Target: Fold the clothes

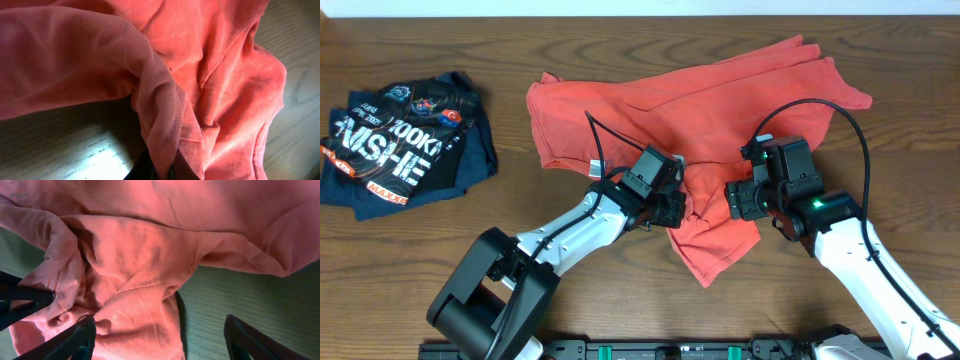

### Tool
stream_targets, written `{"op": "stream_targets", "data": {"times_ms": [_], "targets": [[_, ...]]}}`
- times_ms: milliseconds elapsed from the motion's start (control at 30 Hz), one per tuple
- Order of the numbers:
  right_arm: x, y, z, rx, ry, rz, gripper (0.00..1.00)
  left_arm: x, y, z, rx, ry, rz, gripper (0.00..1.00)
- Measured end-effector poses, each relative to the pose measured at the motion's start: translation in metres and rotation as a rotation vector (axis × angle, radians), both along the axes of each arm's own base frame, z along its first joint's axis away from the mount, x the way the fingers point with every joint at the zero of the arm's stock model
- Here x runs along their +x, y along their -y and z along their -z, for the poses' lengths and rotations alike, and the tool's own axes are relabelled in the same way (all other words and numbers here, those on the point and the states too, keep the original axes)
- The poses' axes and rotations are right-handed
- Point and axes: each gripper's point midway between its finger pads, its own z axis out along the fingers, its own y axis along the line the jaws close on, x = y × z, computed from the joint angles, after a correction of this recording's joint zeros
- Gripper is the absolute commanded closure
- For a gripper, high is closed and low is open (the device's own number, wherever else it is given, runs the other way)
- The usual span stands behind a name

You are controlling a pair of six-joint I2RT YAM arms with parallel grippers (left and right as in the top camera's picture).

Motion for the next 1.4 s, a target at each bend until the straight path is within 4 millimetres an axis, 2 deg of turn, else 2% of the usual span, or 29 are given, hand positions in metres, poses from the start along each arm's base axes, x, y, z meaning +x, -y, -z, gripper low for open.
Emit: {"op": "stream_targets", "data": {"times_ms": [33, 133, 233, 333, 467, 600, 733, 833, 1000, 1200, 1400], "targets": [[0.0, 0.0, 0.0, -0.001, -0.001, 0.0, 0.25, -0.001, 0.0, 0.0, -0.003, -0.004, 0.003, 0.94], [-0.002, 0.006, 0.003, -0.023, -0.016, 0.034, 0.23, -0.007, -0.003, -0.003, -0.001, -0.03, 0.006, 0.94], [-0.003, 0.018, 0.005, -0.054, -0.024, 0.105, 0.2, -0.012, -0.021, -0.016, 0.011, -0.058, -0.025, 0.94], [0.001, 0.032, 0.005, -0.073, -0.019, 0.171, 0.18, -0.009, -0.057, -0.037, 0.038, -0.073, -0.115, 0.94], [0.011, 0.057, 0.002, -0.089, 0.006, 0.268, 0.18, 0.003, -0.125, -0.06, 0.097, -0.061, -0.311, 0.94], [0.023, 0.081, -0.004, -0.088, 0.05, 0.356, 0.17, 0.013, -0.176, -0.068, 0.14, -0.049, -0.474, 0.94], [0.03, 0.103, -0.007, -0.085, 0.075, 0.431, 0.16, 0.019, -0.209, -0.066, 0.168, -0.061, -0.58, 0.94], [0.031, 0.114, -0.005, -0.091, 0.069, 0.465, 0.16, 0.022, -0.221, -0.065, 0.179, -0.058, -0.611, 0.94], [0.037, 0.14, 0.012, -0.125, 0.041, 0.543, 0.17, 0.021, -0.243, -0.063, 0.232, -0.057, -0.666, 0.94], [0.071, 0.166, 0.03, -0.123, 0.11, 0.618, 0.15, 0.022, -0.253, -0.062, 0.265, -0.048, -0.685, 0.94], [0.111, 0.166, 0.038, -0.073, 0.23, 0.613, 0.18, 0.022, -0.254, -0.062, 0.272, -0.045, -0.684, 0.94]]}}
